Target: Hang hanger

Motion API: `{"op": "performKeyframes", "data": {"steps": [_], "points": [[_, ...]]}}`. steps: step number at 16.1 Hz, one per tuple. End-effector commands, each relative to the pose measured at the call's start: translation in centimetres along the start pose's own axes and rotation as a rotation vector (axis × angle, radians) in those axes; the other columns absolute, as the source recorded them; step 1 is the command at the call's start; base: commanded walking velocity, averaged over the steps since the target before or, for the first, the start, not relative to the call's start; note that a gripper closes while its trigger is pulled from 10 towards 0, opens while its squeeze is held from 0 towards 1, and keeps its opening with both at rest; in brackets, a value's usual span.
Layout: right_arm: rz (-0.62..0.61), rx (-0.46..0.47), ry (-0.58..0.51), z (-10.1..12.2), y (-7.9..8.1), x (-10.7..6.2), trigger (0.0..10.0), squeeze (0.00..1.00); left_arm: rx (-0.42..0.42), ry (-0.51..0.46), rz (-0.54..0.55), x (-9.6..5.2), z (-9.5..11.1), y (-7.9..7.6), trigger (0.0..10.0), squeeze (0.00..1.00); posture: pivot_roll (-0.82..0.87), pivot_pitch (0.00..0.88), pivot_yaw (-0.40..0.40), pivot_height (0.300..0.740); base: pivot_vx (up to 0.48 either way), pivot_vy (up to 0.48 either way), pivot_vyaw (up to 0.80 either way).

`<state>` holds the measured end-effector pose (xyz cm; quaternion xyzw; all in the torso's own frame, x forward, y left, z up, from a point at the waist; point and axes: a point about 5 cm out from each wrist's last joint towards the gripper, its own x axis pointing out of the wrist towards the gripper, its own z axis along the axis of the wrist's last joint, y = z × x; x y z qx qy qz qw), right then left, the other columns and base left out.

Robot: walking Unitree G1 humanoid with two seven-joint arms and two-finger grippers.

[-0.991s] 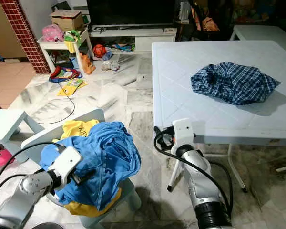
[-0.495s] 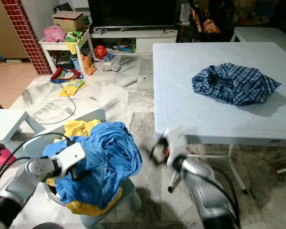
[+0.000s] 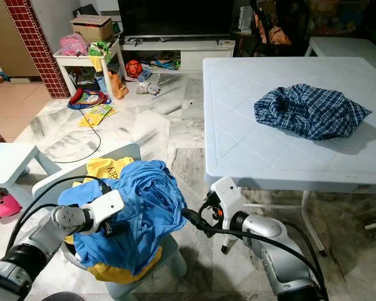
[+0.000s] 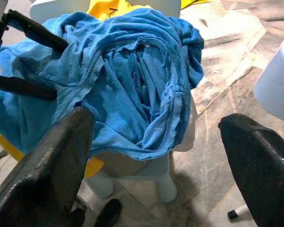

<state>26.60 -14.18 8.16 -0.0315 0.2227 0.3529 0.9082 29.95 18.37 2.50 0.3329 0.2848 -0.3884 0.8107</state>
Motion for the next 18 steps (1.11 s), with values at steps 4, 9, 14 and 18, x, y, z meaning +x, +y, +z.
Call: {"op": "performKeyframes", "data": {"steps": [4,9,14,18], "points": [[0.005,-0.038,-0.003,0.8,0.2,0.4,10.0,0.0,0.024,0.003,0.038,-0.1,-0.3,0.8,0.0,0.0,-0.09,0.0,0.037,0.74,0.0,0.0,0.0],[0.008,-0.064,0.002,0.8,0.3,0.6,10.0,0.0,0.069,-0.017,0.069,-0.3,-0.1,1.3,0.0,0.0,-0.08,0.0,0.036,0.74,0.0,0.0,0.0],[0.006,-0.076,0.007,0.6,0.3,0.8,10.0,0.0,0.074,-0.037,0.098,-0.4,0.3,1.8,0.0,0.0,-0.08,0.0,0.035,0.74,0.0,0.0,0.0],[0.011,-0.079,0.013,0.4,0.5,0.9,10.0,0.0,0.08,-0.059,0.07,-0.1,0.7,1.5,0.0,0.0,-0.08,0.0,0.034,0.74,0.0,0.0,0.0]]}}
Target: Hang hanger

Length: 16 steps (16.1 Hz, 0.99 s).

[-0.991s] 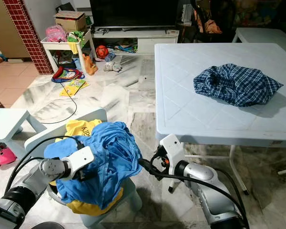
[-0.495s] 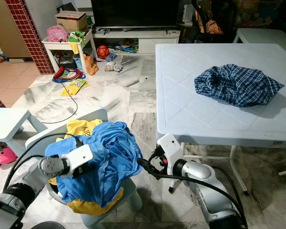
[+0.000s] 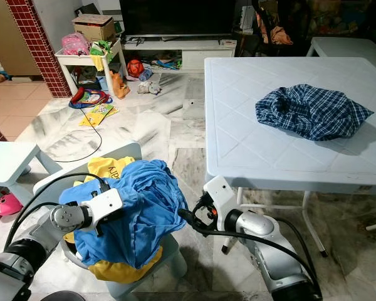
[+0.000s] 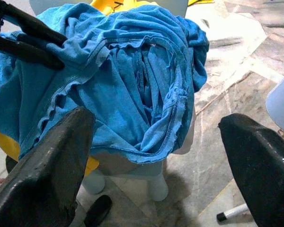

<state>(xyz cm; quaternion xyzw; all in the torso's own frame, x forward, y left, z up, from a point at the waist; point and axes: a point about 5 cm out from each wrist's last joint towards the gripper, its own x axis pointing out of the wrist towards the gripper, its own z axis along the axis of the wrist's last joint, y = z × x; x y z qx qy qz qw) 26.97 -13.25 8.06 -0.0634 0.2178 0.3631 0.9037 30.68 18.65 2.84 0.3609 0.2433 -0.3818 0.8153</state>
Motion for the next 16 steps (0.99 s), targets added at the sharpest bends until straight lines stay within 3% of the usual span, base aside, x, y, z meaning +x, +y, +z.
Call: {"op": "performKeyframes", "data": {"steps": [1,3,5,6,8,10,12,13,14,15,16], "points": [[0.005,-0.014,-0.002,0.1,0.1,0.1,10.0,0.0,0.007,-0.017,0.009,-0.1,0.6,0.7,0.0,0.0,-0.08,0.0,0.033,0.74,0.0,0.0,0.0],[0.007,-0.017,-0.002,0.1,0.1,0.2,10.0,0.0,-0.08,-0.03,0.033,0.2,1.0,0.9,0.0,0.0,-0.08,0.0,0.035,0.74,0.0,0.0,0.0],[0.006,-0.019,-0.004,0.2,0.1,0.3,10.0,0.0,-0.224,-0.079,0.061,0.6,1.7,0.8,0.0,0.0,-0.07,0.0,0.037,0.74,0.0,0.0,0.0],[0.003,-0.024,-0.004,0.1,0.1,0.3,10.0,0.0,-0.355,-0.126,0.068,1.1,2.3,0.4,0.0,0.0,-0.08,0.0,0.037,0.74,0.0,0.0,0.0],[0.003,-0.029,-0.003,0.0,0.2,0.3,10.0,0.0,-0.458,-0.16,0.061,1.5,2.8,-0.1,0.0,0.0,-0.08,0.0,0.036,0.74,0.0,0.0,0.0],[0.003,-0.036,-0.002,0.0,0.1,0.3,10.0,0.0,-0.449,-0.14,0.033,1.8,2.6,-1.3,0.0,0.0,-0.08,0.0,0.031,0.74,0.0,0.0,0.0],[0.006,-0.042,-0.002,0.1,0.1,0.4,10.0,0.0,-0.374,-0.077,0.035,1.5,1.7,-1.9,0.5,0.0,-0.08,0.0,0.028,0.74,0.0,0.0,0.0],[0.008,-0.045,-0.002,0.1,0.1,0.4,10.0,0.0,-0.338,-0.049,0.055,1.2,1.3,-2.0,10.0,0.0,-0.07,0.0,0.026,0.74,0.0,0.0,0.0],[0.01,-0.046,-0.002,0.1,0.1,0.4,10.0,0.0,-0.312,-0.037,0.065,0.8,0.9,-2.1,10.0,0.0,-0.07,0.0,0.026,0.74,0.0,0.0,0.0],[0.012,-0.047,-0.002,0.1,0.2,0.4,10.0,0.0,-0.284,-0.027,0.071,0.6,0.7,-2.2,10.0,0.64,-0.07,0.0,0.026,0.74,0.0,0.0,0.0],[0.014,-0.047,-0.001,0.1,0.2,0.3,10.0,0.0,-0.218,-0.015,0.078,-0.1,0.4,-2.5,10.0,1.0,-0.06,0.0,0.024,0.74,0.0,0.0,0.0]]}}
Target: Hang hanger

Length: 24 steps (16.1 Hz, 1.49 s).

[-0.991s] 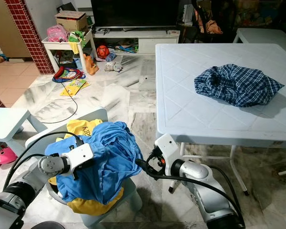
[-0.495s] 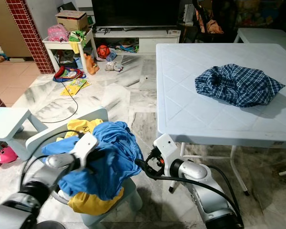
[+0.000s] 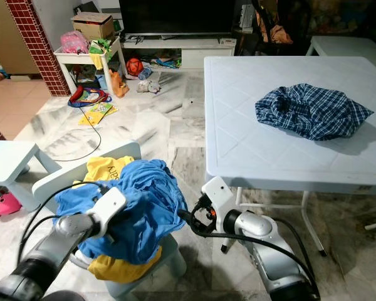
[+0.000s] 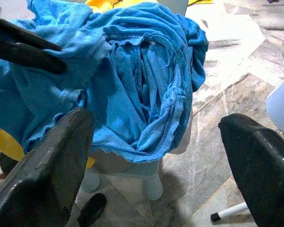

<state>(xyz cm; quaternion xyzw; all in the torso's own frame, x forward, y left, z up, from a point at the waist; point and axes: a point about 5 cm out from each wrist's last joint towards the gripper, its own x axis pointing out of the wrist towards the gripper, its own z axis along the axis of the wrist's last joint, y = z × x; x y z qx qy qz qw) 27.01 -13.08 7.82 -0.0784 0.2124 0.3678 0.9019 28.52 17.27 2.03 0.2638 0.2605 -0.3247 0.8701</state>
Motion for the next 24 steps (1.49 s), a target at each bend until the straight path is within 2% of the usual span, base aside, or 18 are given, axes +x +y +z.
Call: {"op": "performKeyframes", "data": {"steps": [1,3,5,6,8,9,11,14,16,18,21,24], "points": [[0.012,-0.013,-0.002,0.1,0.2,0.1,10.0,0.0,0.055,0.013,0.012,-0.5,-0.1,-0.1,10.0,1.0,-0.06,0.0,0.022,0.74,0.0,0.0,0.0],[0.014,-0.009,0.001,-0.1,0.3,0.1,10.0,0.0,0.148,-0.011,0.079,-1.4,-0.2,-0.1,10.0,1.0,-0.04,0.0,0.017,0.74,0.0,0.0,0.0],[0.02,-0.006,0.0,-0.1,0.5,0.3,10.0,0.0,0.185,-0.035,0.163,-2.1,-0.1,0.1,10.0,1.0,-0.04,0.0,0.016,0.74,0.0,0.0,0.0],[0.023,-0.006,0.0,-0.1,0.7,0.3,10.0,0.0,0.217,-0.047,0.241,-2.8,-0.1,0.2,10.0,1.0,-0.03,0.002,0.015,0.74,0.0,0.0,0.0],[0.026,-0.006,0.0,-0.1,0.7,0.4,10.0,0.0,0.194,-0.052,0.291,-3.6,0.1,0.0,10.0,1.0,-0.03,0.006,0.013,0.74,0.0,0.0,0.0],[0.028,-0.005,0.001,-0.2,0.8,0.3,10.0,0.0,0.169,-0.044,0.278,-4.1,0.3,-0.8,10.0,1.0,-0.03,0.008,0.013,0.74,0.0,0.0,0.0],[0.03,-0.004,0.004,-0.3,0.8,0.3,10.0,0.0,0.182,-0.035,0.251,-4.2,0.4,-1.5,10.0,1.0,-0.02,0.009,0.011,0.74,0.0,0.0,0.0],[0.038,-0.01,0.002,-0.1,1.0,0.6,10.0,0.0,0.299,-0.001,0.126,-4.0,1.2,-3.2,10.0,1.0,-0.02,0.01,0.01,0.74,0.0,0.0,0.0],[0.038,-0.012,0.003,-0.1,0.9,0.6,10.0,0.0,0.326,0.002,0.063,-3.4,2.2,-3.9,10.0,1.0,-0.02,0.007,0.01,0.74,0.0,0.0,0.0],[0.041,-0.019,0.004,0.0,0.9,0.7,10.0,0.0,0.349,-0.026,0.056,-2.3,3.7,-4.4,10.0,1.0,-0.03,0.004,0.012,0.74,0.0,0.0,0.0],[0.036,-0.028,0.002,0.1,0.7,0.6,10.0,0.0,0.342,-0.027,0.084,-2.1,4.7,-4.0,10.0,1.0,-0.03,0.0,0.015,0.74,0.0,0.0,0.0],[0.034,-0.031,0.006,-0.1,0.7,0.6,10.0,0.0,0.317,0.044,0.091,-3.1,3.3,-2.7,10.0,1.0,-0.03,0.0,0.016,0.74,0.0,0.0,0.0]]}}
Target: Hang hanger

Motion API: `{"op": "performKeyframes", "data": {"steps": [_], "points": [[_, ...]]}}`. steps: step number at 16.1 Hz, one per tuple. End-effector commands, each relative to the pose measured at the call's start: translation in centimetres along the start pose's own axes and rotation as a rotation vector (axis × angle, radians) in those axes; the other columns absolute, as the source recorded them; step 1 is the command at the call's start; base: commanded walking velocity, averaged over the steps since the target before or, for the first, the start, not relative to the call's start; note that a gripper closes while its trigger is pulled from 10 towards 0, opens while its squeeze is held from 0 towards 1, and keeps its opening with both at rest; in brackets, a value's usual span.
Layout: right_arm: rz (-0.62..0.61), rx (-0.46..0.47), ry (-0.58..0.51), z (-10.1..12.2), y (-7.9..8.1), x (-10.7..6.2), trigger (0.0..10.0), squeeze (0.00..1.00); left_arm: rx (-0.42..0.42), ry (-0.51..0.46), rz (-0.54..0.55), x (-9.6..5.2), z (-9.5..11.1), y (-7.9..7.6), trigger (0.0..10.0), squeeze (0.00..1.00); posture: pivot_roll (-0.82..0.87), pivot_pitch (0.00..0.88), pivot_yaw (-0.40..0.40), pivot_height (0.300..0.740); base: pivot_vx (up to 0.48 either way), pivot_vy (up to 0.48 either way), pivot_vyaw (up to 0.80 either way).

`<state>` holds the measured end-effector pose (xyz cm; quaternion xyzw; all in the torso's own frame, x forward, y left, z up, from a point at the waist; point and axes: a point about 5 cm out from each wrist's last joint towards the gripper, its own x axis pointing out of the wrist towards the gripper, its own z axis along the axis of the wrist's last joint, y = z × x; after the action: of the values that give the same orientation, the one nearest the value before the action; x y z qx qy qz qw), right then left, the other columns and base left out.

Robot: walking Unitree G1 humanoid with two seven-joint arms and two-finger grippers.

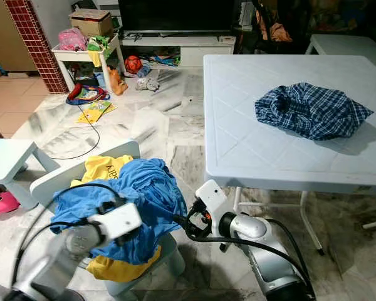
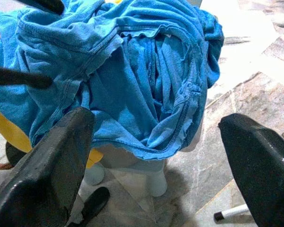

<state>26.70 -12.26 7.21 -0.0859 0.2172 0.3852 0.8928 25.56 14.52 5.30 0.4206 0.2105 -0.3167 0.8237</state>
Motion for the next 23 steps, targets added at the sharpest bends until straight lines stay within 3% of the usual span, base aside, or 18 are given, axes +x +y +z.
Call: {"op": "performKeyframes", "data": {"steps": [1,3,4,5,8,11,13,17,18,19,20,21,22,23], "points": [[0.002,-0.014,-0.01,0.4,-0.1,0.2,10.0,0.0,-0.025,0.026,-0.002,-0.7,-0.8,0.4,10.0,1.0,-0.02,0.0,0.015,0.74,0.0,0.0,0.0],[0.009,-0.018,-0.01,0.4,0.0,0.3,10.0,0.0,-0.024,0.068,-0.001,-1.0,-2.2,0.6,10.0,0.98,-0.01,0.0,0.011,0.74,0.0,0.0,0.0],[0.01,-0.019,-0.01,0.4,0.0,0.4,10.0,0.0,-0.026,0.07,-0.003,-0.9,-2.3,0.6,10.0,0.93,-0.01,0.0,0.005,0.74,0.0,0.0,0.0],[0.017,-0.026,-0.012,0.5,0.0,0.5,10.0,0.0,-0.044,0.077,-0.008,-0.4,-2.6,0.8,10.0,0.0,-0.02,0.0,0.004,0.74,0.0,0.0,0.0],[0.01,-0.043,-0.017,0.7,-0.2,0.4,10.0,0.0,-0.083,0.062,-0.044,0.6,-2.7,1.1,10.0,0.0,-0.03,0.0,0.006,0.74,0.0,0.0,0.0],[0.002,-0.04,-0.017,0.6,-0.3,0.3,10.0,0.0,-0.058,0.047,-0.045,1.6,-2.3,1.8,10.0,0.0,-0.03,0.0,0.006,0.74,0.0,0.0,0.0],[0.001,-0.04,-0.015,0.4,-0.1,0.2,10.0,0.0,-0.048,0.014,-0.051,2.2,-1.1,2.5,10.0,0.0,-0.04,0.0,0.018,0.74,0.0,0.0,0.0],[0.003,-0.042,-0.015,0.4,-0.1,0.3,10.0,0.0,-0.037,0.024,-0.119,2.6,-1.1,1.8,10.0,0.0,-0.04,0.0,0.018,0.74,0.0,0.0,0.0],[0.002,-0.043,-0.015,0.5,-0.2,0.3,10.0,0.0,-0.042,0.031,-0.16,2.7,-1.3,1.4,2.8,0.0,-0.04,0.001,0.018,0.74,0.0,0.0,0.0],[0.001,-0.043,-0.015,0.5,-0.2,0.3,10.0,0.0,-0.042,0.034,-0.17,2.8,-1.4,1.3,2.8,0.0,-0.05,0.002,0.02,0.74,0.0,0.0,0.0],[0.0,-0.043,-0.015,0.5,-0.2,0.3,10.0,0.0,-0.045,0.041,-0.182,2.8,-1.5,1.2,2.0,0.0,-0.05,0.002,0.02,0.74,0.0,0.0,0.0],[-0.001,-0.043,-0.015,0.5,-0.2,0.3,10.0,0.0,-0.052,0.052,-0.209,2.8,-1.7,1.0,2.7,0.0,-0.04,0.004,0.022,0.74,0.0,0.0,0.0],[-0.001,-0.042,-0.015,0.4,-0.1,0.3,10.0,0.0,-0.051,0.052,-0.202,3.0,-1.8,1.1,2.0,0.0,-0.05,0.004,0.024,0.74,0.0,0.0,0.0],[-0.001,-0.041,-0.015,0.4,-0.1,0.3,10.0,0.0,-0.051,0.052,-0.199,3.0,-1.9,1.1,2.0,0.0,-0.05,0.004,0.024,0.74,0.0,0.0,0.0]]}}
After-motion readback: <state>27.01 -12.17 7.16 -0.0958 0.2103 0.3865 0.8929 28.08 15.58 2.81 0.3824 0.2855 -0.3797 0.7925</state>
